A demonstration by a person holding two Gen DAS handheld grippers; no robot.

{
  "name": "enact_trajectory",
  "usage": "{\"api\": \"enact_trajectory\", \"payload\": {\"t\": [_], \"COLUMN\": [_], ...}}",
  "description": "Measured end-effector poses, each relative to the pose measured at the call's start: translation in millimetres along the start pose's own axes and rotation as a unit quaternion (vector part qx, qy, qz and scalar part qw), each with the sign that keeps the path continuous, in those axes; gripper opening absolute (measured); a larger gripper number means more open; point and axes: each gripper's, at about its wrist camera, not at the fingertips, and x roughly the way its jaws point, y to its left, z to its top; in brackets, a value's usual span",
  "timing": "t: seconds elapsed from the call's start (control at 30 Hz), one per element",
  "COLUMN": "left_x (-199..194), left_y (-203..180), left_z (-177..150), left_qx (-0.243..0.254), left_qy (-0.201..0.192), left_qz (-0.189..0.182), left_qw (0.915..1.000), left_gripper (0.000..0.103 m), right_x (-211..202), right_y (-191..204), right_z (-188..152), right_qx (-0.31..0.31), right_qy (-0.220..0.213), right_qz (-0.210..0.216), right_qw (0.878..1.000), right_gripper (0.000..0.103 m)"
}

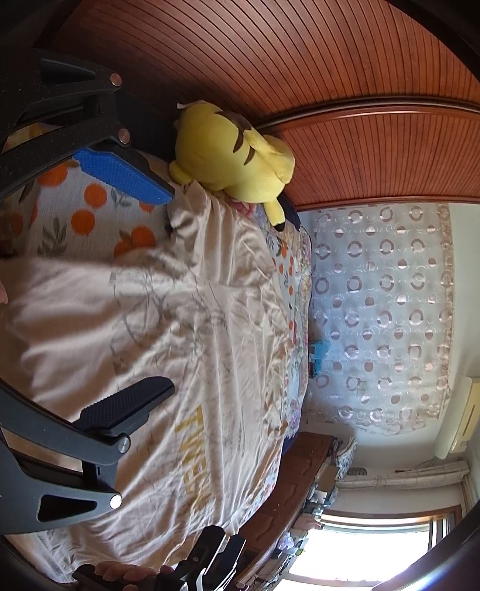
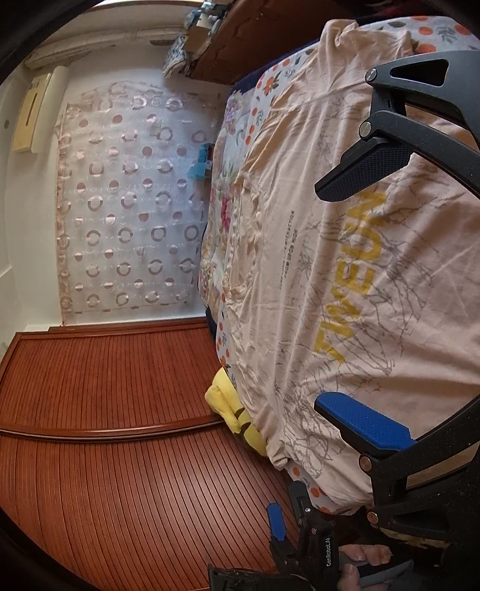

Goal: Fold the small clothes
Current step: 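Move the left tool to the T-shirt hem and close on it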

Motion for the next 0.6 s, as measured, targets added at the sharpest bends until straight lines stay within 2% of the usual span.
{"api": "enact_trajectory", "payload": {"t": [0.23, 0.27, 0.4, 0.47, 0.6], "left_x": [25.4, 28.9, 47.1, 56.5, 73.4], "left_y": [47.0, 52.2, 70.1, 74.5, 81.6], "left_z": [8.4, 9.8, 14.9, 16.7, 13.9], "left_qx": [-0.007, -0.010, -0.023, -0.031, -0.058], "left_qy": [0.029, 0.033, 0.055, 0.070, 0.103], "left_qz": [0.023, 0.023, 0.025, 0.015, -0.016], "left_qw": [0.9993, 0.9992, 0.9979, 0.9969, 0.9929], "left_gripper": [0.093, 0.086, 0.078, 0.068, 0.058], "right_x": [42.0, 46.6, 58.3, 59.5, 63.0], "right_y": [-5.1, -7.1, -6.1, -6.4, -17.0], "right_z": [2.6, 2.7, 9.2, 18.4, 20.1], "right_qx": [-0.005, -0.001, -0.004, -0.012, -0.009], "right_qy": [0.042, 0.050, 0.074, 0.077, 0.098], "right_qz": [0.030, 0.033, 0.044, 0.049, 0.049], "right_qw": [0.999, 0.998, 0.996, 0.996, 0.994], "right_gripper": [0.103, 0.103, 0.103, 0.103, 0.103]}}
